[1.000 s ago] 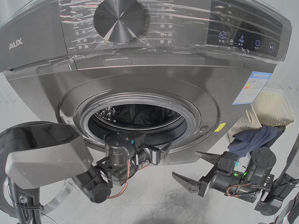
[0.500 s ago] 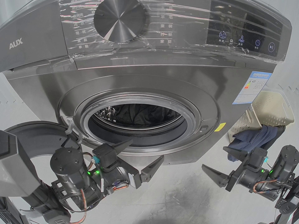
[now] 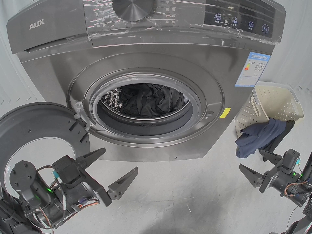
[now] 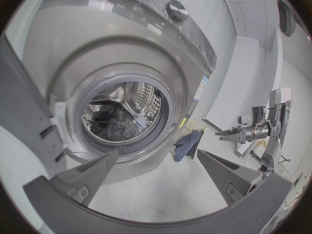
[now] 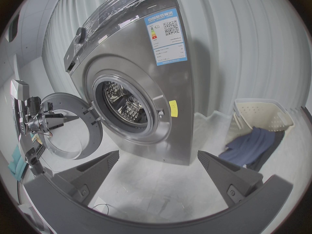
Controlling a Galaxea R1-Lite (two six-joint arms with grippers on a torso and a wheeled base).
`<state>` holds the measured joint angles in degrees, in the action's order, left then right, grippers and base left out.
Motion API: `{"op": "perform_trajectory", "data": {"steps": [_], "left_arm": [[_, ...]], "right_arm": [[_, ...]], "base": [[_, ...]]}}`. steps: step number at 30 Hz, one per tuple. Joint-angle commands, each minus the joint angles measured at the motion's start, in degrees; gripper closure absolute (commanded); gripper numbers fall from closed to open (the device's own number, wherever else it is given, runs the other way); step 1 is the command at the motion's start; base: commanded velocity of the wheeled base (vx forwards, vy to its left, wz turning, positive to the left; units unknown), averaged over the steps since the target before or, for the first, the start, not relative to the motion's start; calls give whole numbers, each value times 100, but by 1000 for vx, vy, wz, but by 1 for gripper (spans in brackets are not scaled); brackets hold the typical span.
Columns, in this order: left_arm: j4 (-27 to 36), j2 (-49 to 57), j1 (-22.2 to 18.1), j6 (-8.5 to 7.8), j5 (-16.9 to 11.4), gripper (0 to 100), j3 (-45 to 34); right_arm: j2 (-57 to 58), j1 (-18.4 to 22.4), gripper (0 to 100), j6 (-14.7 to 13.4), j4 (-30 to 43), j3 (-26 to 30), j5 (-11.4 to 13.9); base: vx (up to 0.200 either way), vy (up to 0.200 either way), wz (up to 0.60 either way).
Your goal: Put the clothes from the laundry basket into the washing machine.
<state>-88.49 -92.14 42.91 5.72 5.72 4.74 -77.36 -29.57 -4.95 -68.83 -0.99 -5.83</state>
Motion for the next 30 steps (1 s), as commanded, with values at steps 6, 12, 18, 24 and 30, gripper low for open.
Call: {"op": "perform_trajectory", "data": {"steps": [6,12,18,24,30], "left_arm": [[667,1550,-547,-115,-106,0,-474],[1756,2569,-565,-106,-27,0,-474],[3505,4072,-899,-176,158,0,-474],[5615,6208,-1189,-352,553,0,-474],[6942,7544,-2516,-387,61,0,-474]], "right_arm": [[2770,1015,0,108,2576,81,-112],[4247,1446,0,117,4000,46,-173],[5574,1991,0,126,5178,-130,-147],[7121,2518,0,205,6707,-226,-68],[7719,2984,0,302,7138,-77,310]], "base": [[-200,0,0],[-67,0,0],[-33,-33,0],[-67,-200,0],[0,-167,0]]}}
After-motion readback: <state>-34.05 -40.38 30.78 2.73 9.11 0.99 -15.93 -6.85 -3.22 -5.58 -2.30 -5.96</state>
